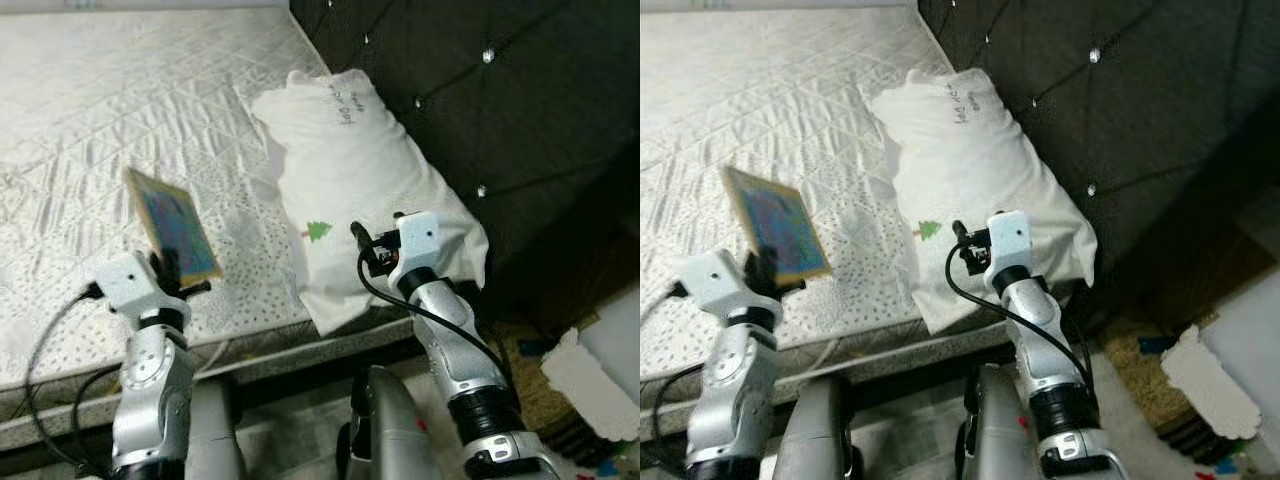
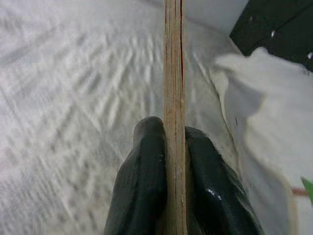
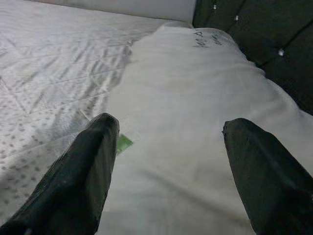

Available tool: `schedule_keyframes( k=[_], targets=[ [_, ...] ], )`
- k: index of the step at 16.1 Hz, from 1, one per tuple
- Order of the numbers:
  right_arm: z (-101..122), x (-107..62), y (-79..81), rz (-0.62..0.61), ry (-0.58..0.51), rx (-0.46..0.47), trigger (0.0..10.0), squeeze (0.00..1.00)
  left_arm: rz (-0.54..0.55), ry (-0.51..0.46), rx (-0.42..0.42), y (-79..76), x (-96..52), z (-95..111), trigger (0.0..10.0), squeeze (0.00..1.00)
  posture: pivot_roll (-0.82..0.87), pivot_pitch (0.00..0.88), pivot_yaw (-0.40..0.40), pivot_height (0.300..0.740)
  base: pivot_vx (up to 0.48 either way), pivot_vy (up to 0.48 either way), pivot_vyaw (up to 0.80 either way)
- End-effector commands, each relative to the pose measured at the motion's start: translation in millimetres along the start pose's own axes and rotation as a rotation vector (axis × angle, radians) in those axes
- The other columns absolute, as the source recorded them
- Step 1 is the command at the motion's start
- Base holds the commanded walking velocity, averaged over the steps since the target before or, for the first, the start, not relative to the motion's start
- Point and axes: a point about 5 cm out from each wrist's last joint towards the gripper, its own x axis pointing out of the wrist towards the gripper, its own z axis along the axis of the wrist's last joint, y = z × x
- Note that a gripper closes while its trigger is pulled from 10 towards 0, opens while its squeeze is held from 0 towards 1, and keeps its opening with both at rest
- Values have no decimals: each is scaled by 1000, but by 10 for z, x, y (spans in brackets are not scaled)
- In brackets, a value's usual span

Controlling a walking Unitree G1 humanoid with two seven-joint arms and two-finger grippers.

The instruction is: Clean up the room

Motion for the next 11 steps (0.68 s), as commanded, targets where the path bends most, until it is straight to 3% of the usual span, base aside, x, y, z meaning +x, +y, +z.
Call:
schedule_keyframes(
  k=[1, 4, 9, 11],
  targets=[
    [12, -7, -29, -8, -3, -3, 10000, 0, -36, -16, -75, -191, 29, 38, 10000, 0, 44, 94, -59, 553, 0, 0, 400],
    [11, -5, -43, -14, 0, 2, 10000, 0, -115, 96, -200, -421, 75, -78, 10000, 0, 33, 98, -58, 553, 0, 0, 0],
    [37, -14, -54, -13, -11, -7, 10000, 0, -168, 202, -305, -553, 214, -185, 10000, 0, 11, 98, -59, 515, 0, 0, 0],
    [47, -27, -93, -18, -13, -18, 10000, 0, -210, 265, -385, -588, 322, -225, 10000, 0, 0, 97, -60, 515, 0, 0, 0]
  ],
)
